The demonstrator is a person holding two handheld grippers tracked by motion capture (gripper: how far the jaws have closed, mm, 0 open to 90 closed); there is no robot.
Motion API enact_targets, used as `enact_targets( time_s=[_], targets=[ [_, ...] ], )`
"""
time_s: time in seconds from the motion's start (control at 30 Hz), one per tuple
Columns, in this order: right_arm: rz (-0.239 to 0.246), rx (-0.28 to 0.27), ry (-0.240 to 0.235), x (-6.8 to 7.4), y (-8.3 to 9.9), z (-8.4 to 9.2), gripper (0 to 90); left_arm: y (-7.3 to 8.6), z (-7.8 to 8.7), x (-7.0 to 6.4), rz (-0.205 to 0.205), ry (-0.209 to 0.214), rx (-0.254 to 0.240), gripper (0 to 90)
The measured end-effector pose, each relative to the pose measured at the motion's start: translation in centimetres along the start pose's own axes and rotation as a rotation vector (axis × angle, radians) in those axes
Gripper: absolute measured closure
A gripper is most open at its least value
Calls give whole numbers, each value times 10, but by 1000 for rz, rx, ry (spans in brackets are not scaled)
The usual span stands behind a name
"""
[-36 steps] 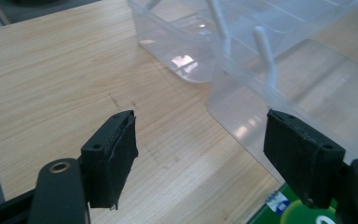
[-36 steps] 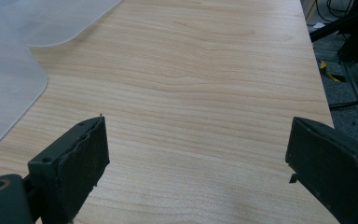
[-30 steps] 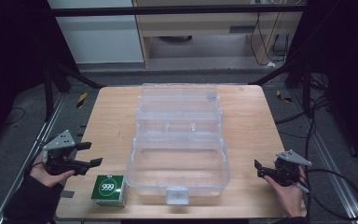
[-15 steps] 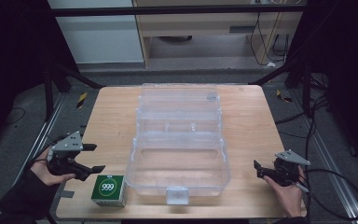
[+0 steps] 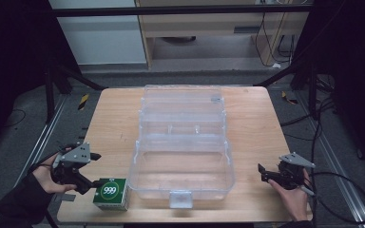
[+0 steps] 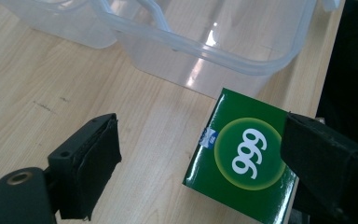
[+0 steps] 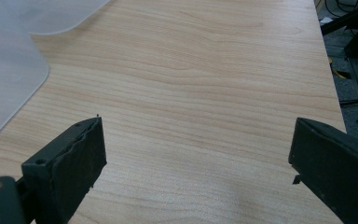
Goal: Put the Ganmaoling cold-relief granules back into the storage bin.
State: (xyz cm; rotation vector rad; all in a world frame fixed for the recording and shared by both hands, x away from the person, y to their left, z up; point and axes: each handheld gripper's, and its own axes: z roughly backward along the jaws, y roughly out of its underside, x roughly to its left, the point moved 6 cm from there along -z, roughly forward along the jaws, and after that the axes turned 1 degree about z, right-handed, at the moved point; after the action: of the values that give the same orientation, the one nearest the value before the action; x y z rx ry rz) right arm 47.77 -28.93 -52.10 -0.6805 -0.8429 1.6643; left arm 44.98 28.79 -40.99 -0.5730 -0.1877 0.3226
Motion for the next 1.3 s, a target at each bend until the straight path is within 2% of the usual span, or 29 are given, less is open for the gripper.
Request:
enact_targets(
  time_s=[0.5,0.83,1.3],
  targets=[
    [6,15,-2,1,1,-1,37,2,-10,-11,-71,38,106,86],
    [15,24,-3,1,2,-3,30,5,-18,-17,-98,60,149,76],
    [14,32,-6,1,3,-3,28,10,-33,-25,-130,95,184,73]
  ],
)
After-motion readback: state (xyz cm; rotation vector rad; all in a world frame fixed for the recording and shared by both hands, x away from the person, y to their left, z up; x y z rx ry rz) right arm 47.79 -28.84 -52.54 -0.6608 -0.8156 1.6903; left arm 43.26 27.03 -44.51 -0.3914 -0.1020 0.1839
